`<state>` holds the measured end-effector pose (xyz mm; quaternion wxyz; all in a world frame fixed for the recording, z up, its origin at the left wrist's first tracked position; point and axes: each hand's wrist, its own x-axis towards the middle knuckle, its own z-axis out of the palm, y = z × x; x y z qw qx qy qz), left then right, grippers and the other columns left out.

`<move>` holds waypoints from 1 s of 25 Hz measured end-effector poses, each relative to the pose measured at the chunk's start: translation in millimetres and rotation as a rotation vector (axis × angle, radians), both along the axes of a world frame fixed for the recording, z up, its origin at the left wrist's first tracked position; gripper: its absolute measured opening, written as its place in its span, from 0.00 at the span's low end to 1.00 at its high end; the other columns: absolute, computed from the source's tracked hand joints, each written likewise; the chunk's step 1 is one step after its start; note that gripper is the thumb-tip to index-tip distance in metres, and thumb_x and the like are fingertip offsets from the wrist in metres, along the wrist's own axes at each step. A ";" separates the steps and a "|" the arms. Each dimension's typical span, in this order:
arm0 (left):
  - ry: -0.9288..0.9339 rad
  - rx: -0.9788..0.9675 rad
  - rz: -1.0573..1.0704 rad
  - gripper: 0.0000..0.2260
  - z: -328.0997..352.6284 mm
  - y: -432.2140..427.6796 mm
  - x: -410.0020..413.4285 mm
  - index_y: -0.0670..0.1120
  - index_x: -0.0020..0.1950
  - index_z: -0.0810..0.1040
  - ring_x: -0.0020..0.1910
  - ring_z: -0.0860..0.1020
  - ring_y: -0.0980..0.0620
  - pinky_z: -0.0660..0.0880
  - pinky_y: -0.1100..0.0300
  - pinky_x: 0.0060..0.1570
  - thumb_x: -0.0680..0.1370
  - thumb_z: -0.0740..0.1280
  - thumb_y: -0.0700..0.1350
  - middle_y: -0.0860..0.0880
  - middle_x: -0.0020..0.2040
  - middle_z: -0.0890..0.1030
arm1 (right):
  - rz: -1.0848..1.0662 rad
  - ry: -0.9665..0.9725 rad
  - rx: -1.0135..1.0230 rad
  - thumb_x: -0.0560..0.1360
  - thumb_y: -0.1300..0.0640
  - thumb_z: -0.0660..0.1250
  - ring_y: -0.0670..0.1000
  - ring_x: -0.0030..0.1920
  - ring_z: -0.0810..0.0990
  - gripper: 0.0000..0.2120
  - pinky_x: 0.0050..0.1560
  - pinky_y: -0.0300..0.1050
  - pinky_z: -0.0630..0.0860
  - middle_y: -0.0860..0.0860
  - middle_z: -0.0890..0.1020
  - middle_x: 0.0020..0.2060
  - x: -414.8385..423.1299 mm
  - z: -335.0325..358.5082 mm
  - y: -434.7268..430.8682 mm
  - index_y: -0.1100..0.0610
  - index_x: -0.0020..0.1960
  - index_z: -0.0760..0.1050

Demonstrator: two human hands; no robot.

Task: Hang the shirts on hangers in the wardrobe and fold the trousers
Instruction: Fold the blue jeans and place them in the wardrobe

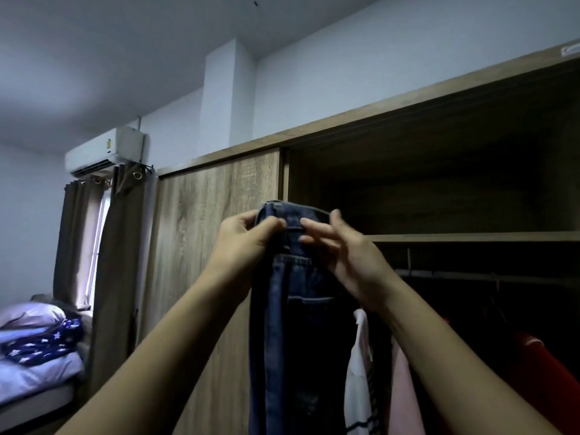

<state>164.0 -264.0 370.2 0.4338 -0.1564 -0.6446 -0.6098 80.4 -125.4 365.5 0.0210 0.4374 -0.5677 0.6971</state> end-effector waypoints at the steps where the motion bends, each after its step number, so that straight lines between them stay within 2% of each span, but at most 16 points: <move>1: -0.010 0.037 -0.005 0.06 2.9 -0.2 3.1 0.40 0.43 0.80 0.30 0.81 0.51 0.79 0.60 0.32 0.76 0.64 0.36 0.45 0.33 0.83 | -0.198 0.120 0.019 0.77 0.41 0.56 0.43 0.52 0.77 0.22 0.54 0.35 0.75 0.54 0.74 0.59 -6.0 -6.2 3.4 0.52 0.64 0.73; 2: -0.003 0.053 0.001 0.07 8.9 -3.5 7.0 0.40 0.41 0.79 0.27 0.79 0.53 0.77 0.64 0.28 0.76 0.63 0.37 0.47 0.29 0.82 | -0.385 0.256 0.054 0.73 0.39 0.59 0.43 0.57 0.73 0.26 0.61 0.38 0.71 0.50 0.70 0.61 -10.6 -12.0 6.0 0.47 0.68 0.68; 3: 0.006 0.054 -0.003 0.08 11.9 -6.6 9.0 0.41 0.39 0.78 0.24 0.77 0.55 0.75 0.66 0.26 0.77 0.62 0.37 0.49 0.26 0.80 | -0.432 0.288 0.110 0.69 0.36 0.60 0.43 0.60 0.69 0.33 0.64 0.41 0.67 0.46 0.66 0.61 -15.5 -21.4 7.9 0.46 0.72 0.62; 4: -0.003 0.051 -0.020 0.09 11.3 -8.5 9.8 0.41 0.38 0.77 0.23 0.76 0.56 0.73 0.67 0.25 0.77 0.62 0.37 0.51 0.25 0.79 | -0.389 0.216 0.138 0.69 0.36 0.59 0.43 0.60 0.68 0.36 0.63 0.42 0.66 0.45 0.66 0.60 -16.4 -32.2 9.6 0.47 0.74 0.58; 6: -0.043 0.038 -0.040 0.09 7.4 -11.0 7.9 0.41 0.37 0.76 0.22 0.76 0.57 0.73 0.68 0.25 0.77 0.61 0.36 0.51 0.23 0.78 | -0.266 0.121 0.127 0.69 0.37 0.60 0.45 0.58 0.76 0.31 0.58 0.41 0.72 0.45 0.76 0.58 -20.4 -49.2 12.4 0.52 0.67 0.67; 8: -0.099 0.043 -0.028 0.10 0.6 -19.3 2.1 0.41 0.37 0.76 0.24 0.77 0.57 0.74 0.67 0.25 0.77 0.60 0.37 0.51 0.24 0.78 | -0.391 0.206 0.069 0.67 0.36 0.63 0.48 0.53 0.81 0.26 0.51 0.41 0.77 0.48 0.82 0.52 -25.9 -51.8 9.6 0.53 0.56 0.75; 10: -0.160 0.010 -0.022 0.08 -6.1 -29.5 -1.2 0.42 0.42 0.77 0.30 0.80 0.55 0.76 0.64 0.31 0.78 0.61 0.41 0.50 0.29 0.82 | -0.579 0.287 0.032 0.68 0.36 0.65 0.47 0.50 0.80 0.25 0.48 0.41 0.75 0.48 0.82 0.49 -24.8 -48.0 5.3 0.55 0.54 0.75; 12: -0.223 -0.134 -0.029 0.10 -12.9 -34.6 -4.0 0.44 0.54 0.78 0.42 0.83 0.52 0.79 0.60 0.41 0.78 0.64 0.48 0.49 0.43 0.84 | -0.645 0.311 0.004 0.69 0.38 0.67 0.46 0.49 0.79 0.23 0.47 0.40 0.72 0.49 0.81 0.49 -23.9 -47.1 1.0 0.56 0.54 0.75; 14: -0.174 -0.188 0.031 0.14 -19.5 -34.7 -10.6 0.42 0.59 0.75 0.45 0.83 0.52 0.80 0.60 0.44 0.75 0.68 0.45 0.45 0.51 0.83 | -0.584 0.318 -0.008 0.68 0.37 0.66 0.46 0.50 0.80 0.25 0.48 0.39 0.74 0.48 0.82 0.49 -20.9 -45.7 1.5 0.56 0.55 0.74; 17: 0.034 -0.091 0.170 0.16 -15.7 -43.8 -18.6 0.40 0.58 0.74 0.46 0.81 0.48 0.79 0.54 0.46 0.73 0.72 0.42 0.40 0.52 0.81 | -0.289 0.252 -0.047 0.64 0.35 0.65 0.42 0.54 0.80 0.32 0.53 0.37 0.77 0.45 0.81 0.53 -21.8 -58.0 8.6 0.51 0.62 0.68; 19: 0.142 -0.063 0.228 0.15 -9.9 -57.9 -18.9 0.43 0.54 0.74 0.45 0.80 0.49 0.78 0.55 0.46 0.71 0.72 0.44 0.43 0.50 0.81 | -0.206 0.243 0.014 0.66 0.36 0.68 0.37 0.56 0.78 0.32 0.54 0.32 0.75 0.40 0.79 0.55 -29.5 -101.6 14.5 0.48 0.64 0.64; 21: 0.212 -0.096 0.246 0.10 -10.9 -72.8 -18.9 0.49 0.50 0.73 0.43 0.78 0.55 0.77 0.61 0.44 0.72 0.71 0.42 0.49 0.47 0.79 | -0.206 0.239 0.155 0.68 0.38 0.69 0.36 0.52 0.79 0.24 0.52 0.33 0.74 0.39 0.83 0.50 -35.0 -163.2 18.4 0.49 0.59 0.72; 23: 0.192 -0.189 0.242 0.11 -22.1 -82.4 -21.8 0.54 0.49 0.72 0.43 0.77 0.58 0.75 0.64 0.43 0.73 0.70 0.42 0.52 0.46 0.78 | -0.262 0.168 0.179 0.69 0.35 0.65 0.40 0.46 0.81 0.23 0.48 0.41 0.77 0.45 0.85 0.45 -40.4 -198.9 24.7 0.55 0.48 0.79; 24: 0.165 -0.213 0.228 0.11 -29.1 -86.4 -25.1 0.55 0.50 0.72 0.44 0.77 0.59 0.75 0.64 0.44 0.74 0.70 0.42 0.53 0.47 0.78 | -0.273 0.129 0.160 0.72 0.37 0.64 0.42 0.45 0.81 0.22 0.47 0.45 0.77 0.49 0.85 0.45 -42.1 -205.3 27.4 0.56 0.47 0.80; 25: 0.150 -0.210 0.203 0.11 -35.8 -90.4 -28.8 0.55 0.51 0.72 0.45 0.77 0.58 0.75 0.63 0.46 0.74 0.69 0.41 0.52 0.48 0.78 | -0.271 0.098 0.146 0.75 0.43 0.62 0.42 0.45 0.81 0.18 0.47 0.44 0.77 0.49 0.85 0.44 -41.0 -205.7 28.4 0.56 0.46 0.80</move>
